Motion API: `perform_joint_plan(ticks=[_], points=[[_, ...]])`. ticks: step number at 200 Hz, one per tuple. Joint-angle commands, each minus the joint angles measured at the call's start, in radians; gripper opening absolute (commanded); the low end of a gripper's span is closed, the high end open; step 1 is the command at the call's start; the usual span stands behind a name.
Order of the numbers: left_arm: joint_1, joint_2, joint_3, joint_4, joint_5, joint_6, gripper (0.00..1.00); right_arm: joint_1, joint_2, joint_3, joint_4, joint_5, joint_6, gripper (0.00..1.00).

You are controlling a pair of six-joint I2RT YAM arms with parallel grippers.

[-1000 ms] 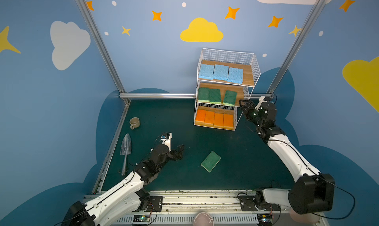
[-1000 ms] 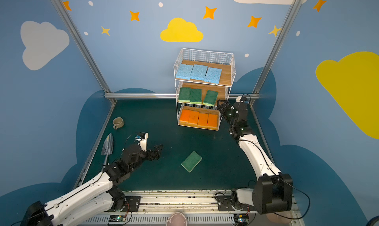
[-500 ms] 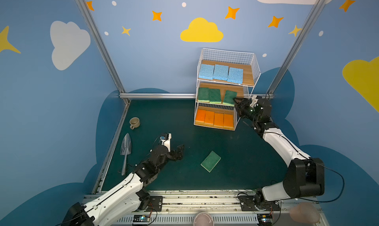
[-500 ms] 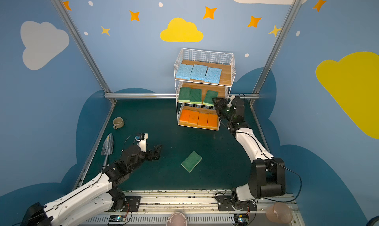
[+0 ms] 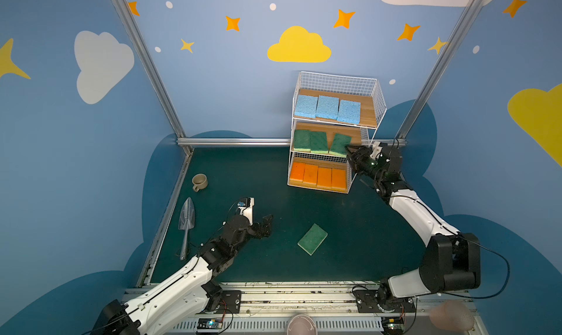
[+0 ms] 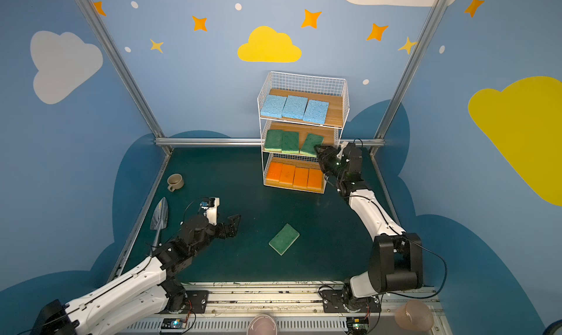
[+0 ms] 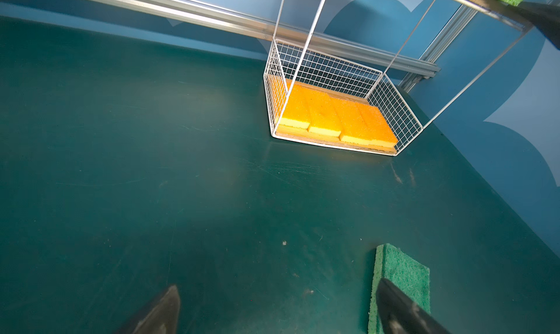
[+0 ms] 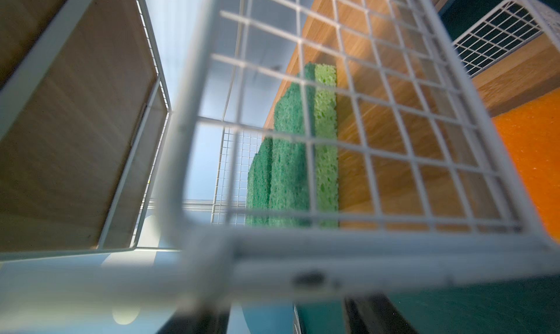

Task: Arrange cleaning sponges on a shelf
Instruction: Pick up the cleaning sponge from the shelf.

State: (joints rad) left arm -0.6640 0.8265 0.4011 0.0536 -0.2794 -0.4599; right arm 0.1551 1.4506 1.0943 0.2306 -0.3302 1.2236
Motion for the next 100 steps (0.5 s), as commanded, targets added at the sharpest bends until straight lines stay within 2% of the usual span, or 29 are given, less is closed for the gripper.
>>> perform_joint_plan(ticks=[1, 29, 100], points=[[0.001, 0.008, 0.008, 0.01, 0.015, 0.009, 1.0, 0.002, -0.057, -0.014, -0.068, 0.03, -0.03, 0.57], [0.003, 0.016, 0.011, 0.015, 0.019, 0.006, 1.0, 0.013, -0.076, -0.019, -0.101, 0.035, -0.04, 0.56], [0.003, -0.001, 0.006, -0.002, 0.016, -0.001, 1.0, 0.051, 0.013, 0.004, -0.042, 0.003, 0.008, 0.55]])
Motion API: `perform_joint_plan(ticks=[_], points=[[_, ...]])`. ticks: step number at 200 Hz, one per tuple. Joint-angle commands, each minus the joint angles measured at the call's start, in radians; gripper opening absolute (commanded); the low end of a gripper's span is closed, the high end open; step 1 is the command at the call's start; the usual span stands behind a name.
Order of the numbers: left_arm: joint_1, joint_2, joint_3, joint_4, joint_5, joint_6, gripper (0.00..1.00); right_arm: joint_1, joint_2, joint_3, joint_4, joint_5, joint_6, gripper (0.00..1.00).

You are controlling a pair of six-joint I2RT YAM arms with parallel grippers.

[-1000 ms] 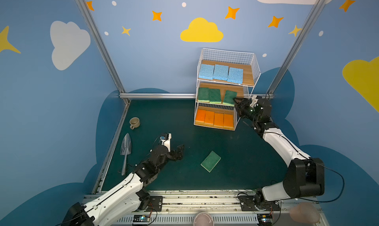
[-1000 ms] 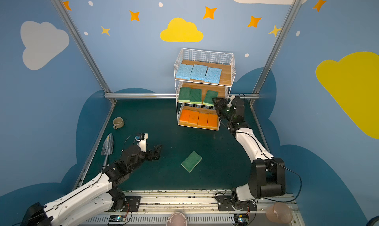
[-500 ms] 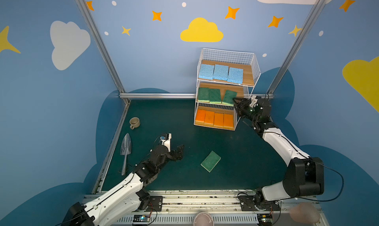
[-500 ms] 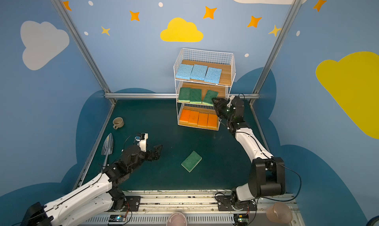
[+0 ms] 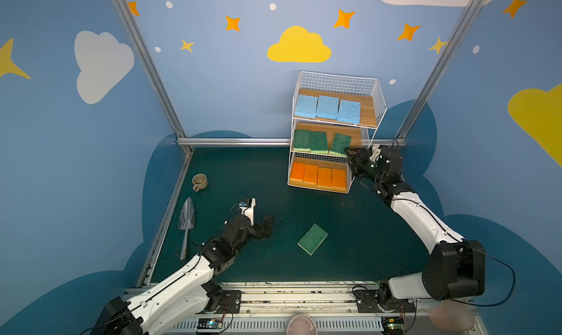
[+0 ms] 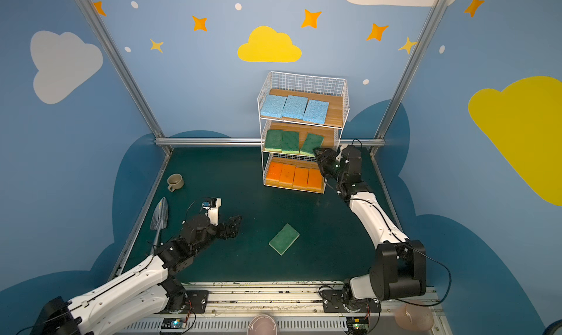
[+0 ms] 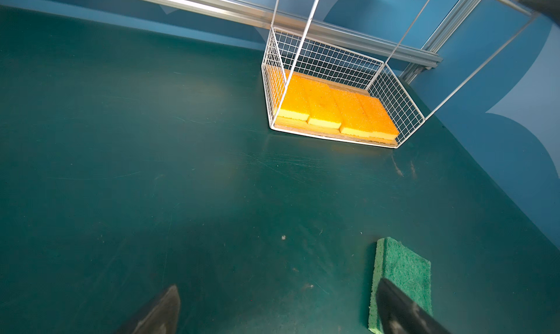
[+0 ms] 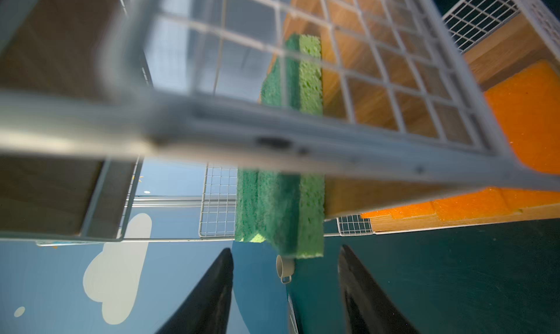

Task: Arrange cleaning sponges on a shelf
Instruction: Pick up the cleaning sponge from the shelf.

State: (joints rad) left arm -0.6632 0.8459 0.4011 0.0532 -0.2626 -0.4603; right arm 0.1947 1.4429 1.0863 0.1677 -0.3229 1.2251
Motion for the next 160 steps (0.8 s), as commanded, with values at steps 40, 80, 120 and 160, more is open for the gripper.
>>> perform_joint_plan(ticks=[40, 80, 120, 160], points=[[0.004, -0.053, -0.001, -0.024, -0.014, 0.002, 1.0, 0.012, 0.048, 0.029, 0.025, 0.005, 0.014, 0.51], [0.007, -0.067, -0.009, -0.03, -0.018, 0.005, 1.0, 0.012, 0.051, 0.029, 0.044, 0.017, 0.022, 0.45], [0.008, -0.055, -0.007, -0.021, -0.013, 0.004, 1.0, 0.013, 0.036, 0.03, 0.041, 0.03, 0.013, 0.38], [0.008, -0.043, -0.005, -0.013, -0.01, 0.004, 1.0, 0.016, 0.025, 0.027, 0.027, 0.055, -0.001, 0.3]])
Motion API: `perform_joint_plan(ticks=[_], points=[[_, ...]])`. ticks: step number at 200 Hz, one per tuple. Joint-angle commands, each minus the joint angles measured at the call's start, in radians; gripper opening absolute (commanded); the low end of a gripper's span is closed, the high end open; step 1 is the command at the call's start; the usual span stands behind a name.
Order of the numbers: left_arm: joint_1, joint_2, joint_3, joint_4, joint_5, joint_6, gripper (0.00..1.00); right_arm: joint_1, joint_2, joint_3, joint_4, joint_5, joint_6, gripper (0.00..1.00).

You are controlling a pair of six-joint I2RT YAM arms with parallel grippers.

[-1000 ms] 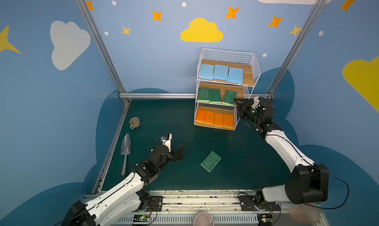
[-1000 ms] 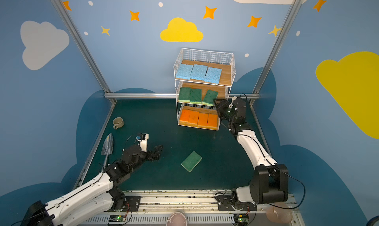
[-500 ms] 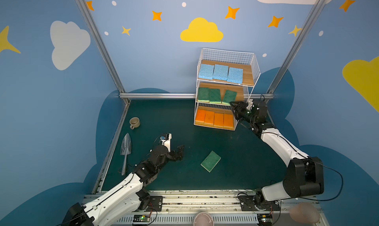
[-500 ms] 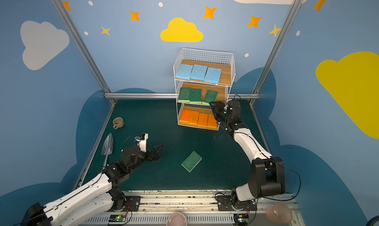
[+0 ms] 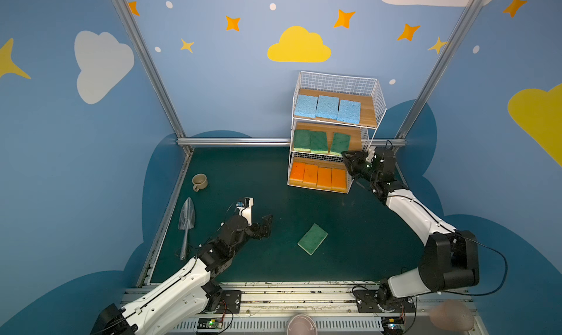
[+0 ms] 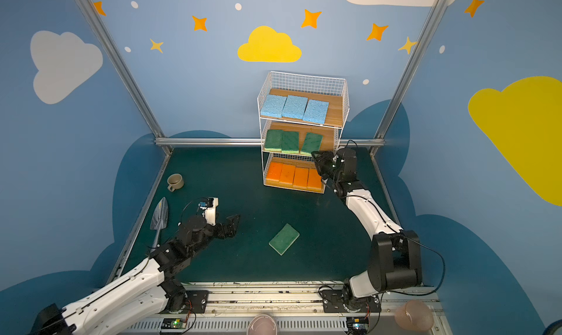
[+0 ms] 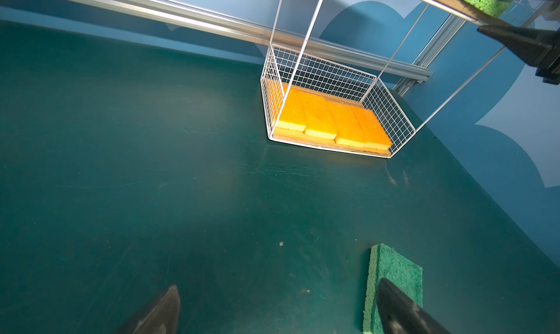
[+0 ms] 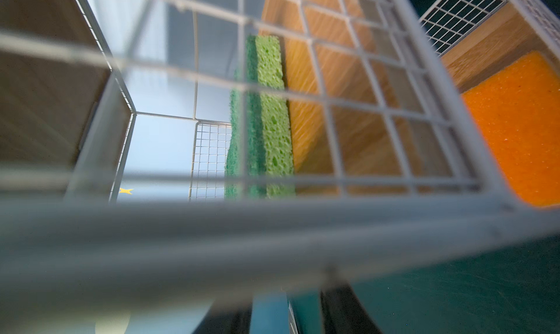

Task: Arrange cleaning sponges on a shelf
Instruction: Pick up the cleaning sponge from the shelf.

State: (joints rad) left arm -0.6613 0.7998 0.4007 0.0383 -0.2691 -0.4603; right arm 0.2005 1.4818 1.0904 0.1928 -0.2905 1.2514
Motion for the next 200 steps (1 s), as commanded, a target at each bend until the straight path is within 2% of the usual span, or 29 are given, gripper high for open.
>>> perform_joint_plan(ticks=[1, 44, 91, 182, 200], points=[[0.006, 0.004, -0.004, 0.002, -0.002, 0.004, 1.0, 0.011, -0.014, 0.022, 0.002, 0.023, -0.027, 0.3], [0.005, -0.002, -0.003, -0.004, -0.003, 0.006, 1.0, 0.022, 0.003, 0.025, 0.02, 0.025, -0.033, 0.15], [0.007, -0.01, -0.004, -0.011, -0.007, 0.005, 1.0, 0.03, -0.018, 0.03, 0.007, 0.048, -0.074, 0.07], [0.008, 0.003, 0.008, -0.005, 0.003, 0.008, 1.0, 0.077, -0.001, 0.114, -0.057, 0.047, -0.143, 0.06], [0.008, -0.002, 0.009, -0.009, 0.003, 0.009, 1.0, 0.084, 0.01, 0.134, -0.06, 0.047, -0.151, 0.11]])
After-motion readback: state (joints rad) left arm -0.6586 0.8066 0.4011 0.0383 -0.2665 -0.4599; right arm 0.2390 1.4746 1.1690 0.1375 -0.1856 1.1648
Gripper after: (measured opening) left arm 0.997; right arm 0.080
